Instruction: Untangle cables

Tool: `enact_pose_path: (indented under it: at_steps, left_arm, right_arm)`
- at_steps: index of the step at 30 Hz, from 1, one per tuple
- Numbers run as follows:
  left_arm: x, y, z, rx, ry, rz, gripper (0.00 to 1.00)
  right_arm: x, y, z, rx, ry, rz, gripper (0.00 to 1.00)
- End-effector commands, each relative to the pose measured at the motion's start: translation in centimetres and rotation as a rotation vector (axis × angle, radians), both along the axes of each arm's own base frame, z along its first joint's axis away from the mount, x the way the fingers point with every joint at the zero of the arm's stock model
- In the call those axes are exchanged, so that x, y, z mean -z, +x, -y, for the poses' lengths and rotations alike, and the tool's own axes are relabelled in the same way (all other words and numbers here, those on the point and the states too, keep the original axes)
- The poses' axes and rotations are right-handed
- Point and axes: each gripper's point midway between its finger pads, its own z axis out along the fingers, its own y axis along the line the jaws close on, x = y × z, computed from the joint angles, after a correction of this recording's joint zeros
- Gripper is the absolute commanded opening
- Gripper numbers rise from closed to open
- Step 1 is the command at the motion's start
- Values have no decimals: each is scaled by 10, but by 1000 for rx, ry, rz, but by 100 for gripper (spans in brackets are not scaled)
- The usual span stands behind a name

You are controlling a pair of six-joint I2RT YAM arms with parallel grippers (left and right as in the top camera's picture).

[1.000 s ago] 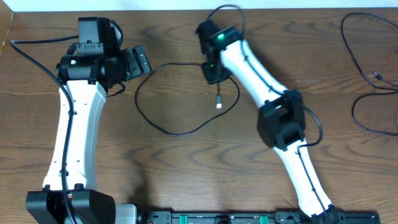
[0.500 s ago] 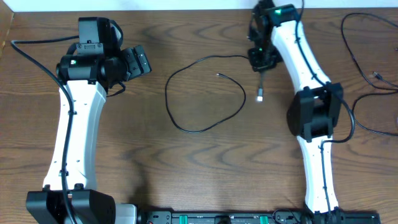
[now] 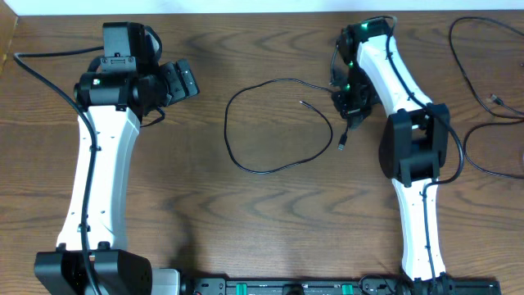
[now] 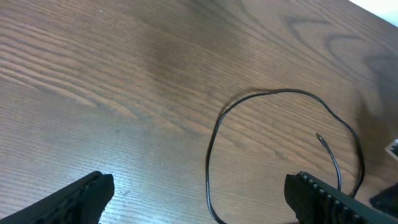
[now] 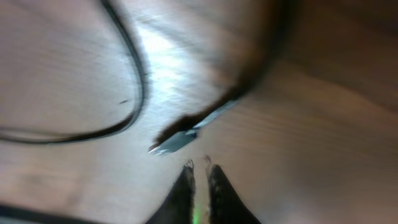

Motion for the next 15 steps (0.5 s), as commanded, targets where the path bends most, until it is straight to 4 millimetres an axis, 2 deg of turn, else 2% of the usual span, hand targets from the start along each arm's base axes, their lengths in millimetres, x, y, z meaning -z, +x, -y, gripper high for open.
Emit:
enact_pose_path:
  at_steps: [1, 4, 8, 9, 11, 15]
  left_arm:
    - [0, 0, -3, -6, 9, -4, 93]
    - [1, 0, -3, -6, 10, -4, 93]
    - [1, 0, -3, -6, 9, -4, 93]
    - [1, 0, -3, -6, 9, -4, 93]
    - [1, 0, -3, -6, 9, -4, 93]
    - [1, 0, -3, -6, 9, -6, 93]
  right_arm:
    - [-9, 4, -30, -97, 107, 50, 29]
    - [-5, 17, -41, -33, 99, 113, 50]
    - [-3, 22, -47, 71, 59, 141, 55]
    - [-2, 22, -47, 106, 21, 149, 61]
    - [-1, 22, -44, 159, -56, 173, 62]
    - [7, 18, -42, 246, -212, 224, 72]
